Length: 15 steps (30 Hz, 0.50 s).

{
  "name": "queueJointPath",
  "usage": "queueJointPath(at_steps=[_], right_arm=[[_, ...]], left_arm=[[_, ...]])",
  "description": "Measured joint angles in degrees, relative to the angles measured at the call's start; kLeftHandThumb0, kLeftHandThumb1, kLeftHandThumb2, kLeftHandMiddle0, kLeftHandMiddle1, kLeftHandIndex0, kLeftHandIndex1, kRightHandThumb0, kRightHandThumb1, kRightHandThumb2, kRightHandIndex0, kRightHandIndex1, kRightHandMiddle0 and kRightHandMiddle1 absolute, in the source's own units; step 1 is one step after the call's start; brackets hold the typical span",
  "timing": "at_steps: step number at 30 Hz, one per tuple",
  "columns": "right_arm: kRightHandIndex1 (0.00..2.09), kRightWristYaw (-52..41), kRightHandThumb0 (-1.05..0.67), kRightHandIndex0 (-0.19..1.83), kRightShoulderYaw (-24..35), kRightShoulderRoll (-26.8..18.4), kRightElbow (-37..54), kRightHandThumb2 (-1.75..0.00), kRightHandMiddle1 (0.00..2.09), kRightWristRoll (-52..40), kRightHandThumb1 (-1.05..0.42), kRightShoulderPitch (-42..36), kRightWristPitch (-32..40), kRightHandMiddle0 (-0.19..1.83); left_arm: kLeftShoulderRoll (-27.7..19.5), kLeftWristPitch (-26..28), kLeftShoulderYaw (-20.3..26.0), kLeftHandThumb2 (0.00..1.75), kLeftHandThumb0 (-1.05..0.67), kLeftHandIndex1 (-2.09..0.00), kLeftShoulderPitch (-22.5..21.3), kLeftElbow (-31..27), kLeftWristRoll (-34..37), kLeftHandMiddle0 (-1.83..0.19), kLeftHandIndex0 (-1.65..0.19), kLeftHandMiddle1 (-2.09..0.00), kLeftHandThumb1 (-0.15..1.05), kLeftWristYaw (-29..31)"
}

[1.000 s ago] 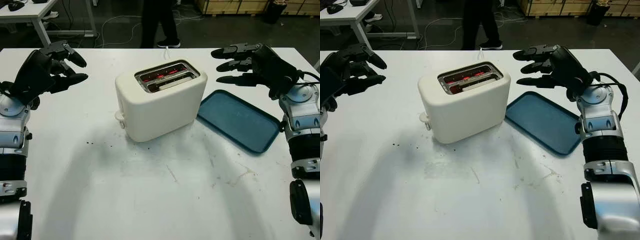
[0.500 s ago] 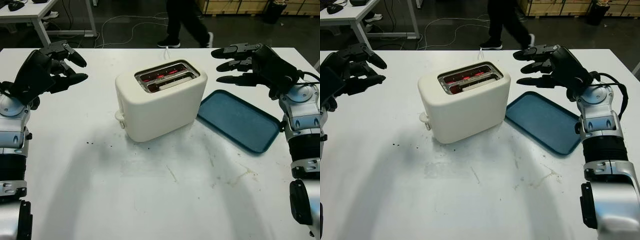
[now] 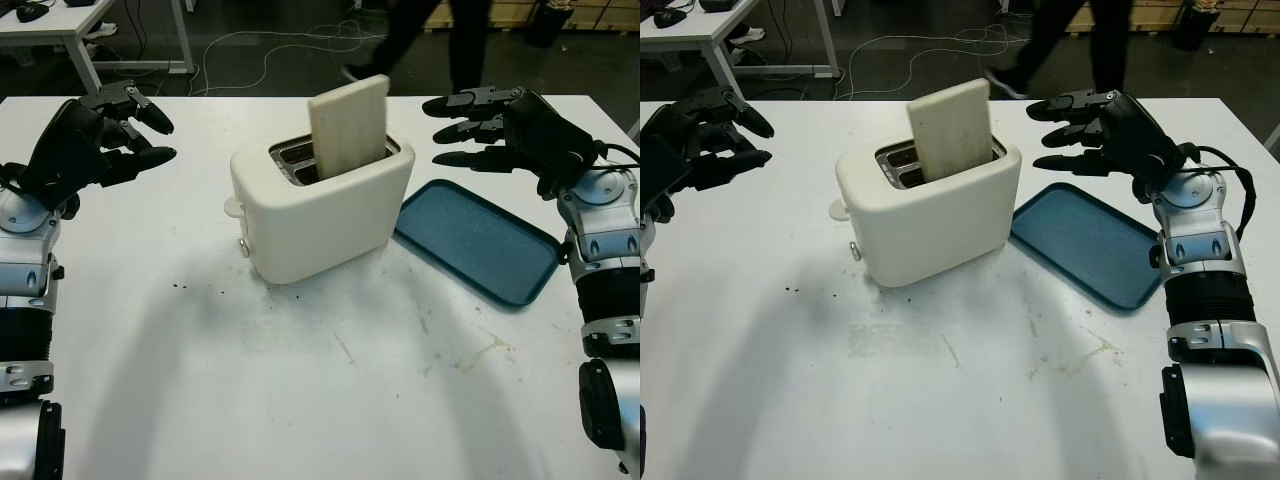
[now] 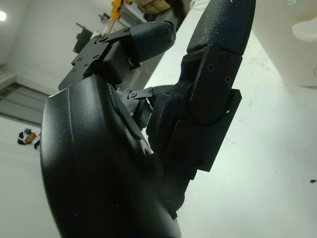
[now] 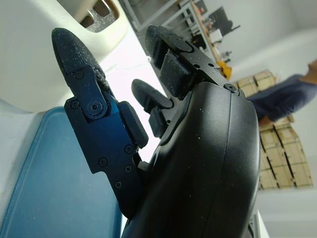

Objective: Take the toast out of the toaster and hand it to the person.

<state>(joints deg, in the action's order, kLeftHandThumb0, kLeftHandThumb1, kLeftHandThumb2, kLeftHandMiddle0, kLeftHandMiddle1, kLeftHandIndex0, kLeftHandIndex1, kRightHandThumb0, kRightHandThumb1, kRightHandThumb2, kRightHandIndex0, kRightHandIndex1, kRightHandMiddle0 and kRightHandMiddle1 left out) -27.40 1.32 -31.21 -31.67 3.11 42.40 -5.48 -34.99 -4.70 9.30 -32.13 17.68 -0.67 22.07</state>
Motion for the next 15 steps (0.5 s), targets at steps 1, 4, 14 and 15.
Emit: queueJointPath(at_steps=[1, 4, 14, 15], right_arm=[[0.55, 0.0, -0.66, 0.57, 0.0, 0.0, 0.0, 0.00, 0.00, 0.0, -0.72, 0.0, 0.0, 0.76], [0.55, 0.0, -0.66, 0.58, 0.0, 0.0, 0.0, 0.00, 0.00, 0.0, -0.72, 0.0, 0.0, 0.76], [0.56, 0.5, -0.75, 0.53, 0.1, 0.1, -0.1, 0.00, 0.00, -0.2, -0.73, 1.2, -0.1, 0.73], [0.56, 0.4, -0.75, 0.52, 0.1, 0.1, -0.4, 0.00, 0.00, -0.2, -0.73, 2.2, -0.3, 0.73]], left_arm=[[0.0, 0.0, 0.0, 0.06, -1.05, -1.41, 0.0, 0.0, 0.0, -0.51, -0.42, -1.49, 0.92, 0.0], [0.0, 0.0, 0.0, 0.06, -1.05, -1.41, 0.0, 0.0, 0.0, -0.51, -0.42, -1.48, 0.92, 0.0], [0.0, 0.0, 0.0, 0.06, -1.05, -1.42, 0.0, 0.0, -0.2, -0.50, -0.42, -1.49, 0.92, -0.1], [0.0, 0.0, 0.0, 0.06, -1.05, -1.41, 0.0, 0.0, -0.2, -0.50, -0.42, -1.49, 0.92, -0.1]])
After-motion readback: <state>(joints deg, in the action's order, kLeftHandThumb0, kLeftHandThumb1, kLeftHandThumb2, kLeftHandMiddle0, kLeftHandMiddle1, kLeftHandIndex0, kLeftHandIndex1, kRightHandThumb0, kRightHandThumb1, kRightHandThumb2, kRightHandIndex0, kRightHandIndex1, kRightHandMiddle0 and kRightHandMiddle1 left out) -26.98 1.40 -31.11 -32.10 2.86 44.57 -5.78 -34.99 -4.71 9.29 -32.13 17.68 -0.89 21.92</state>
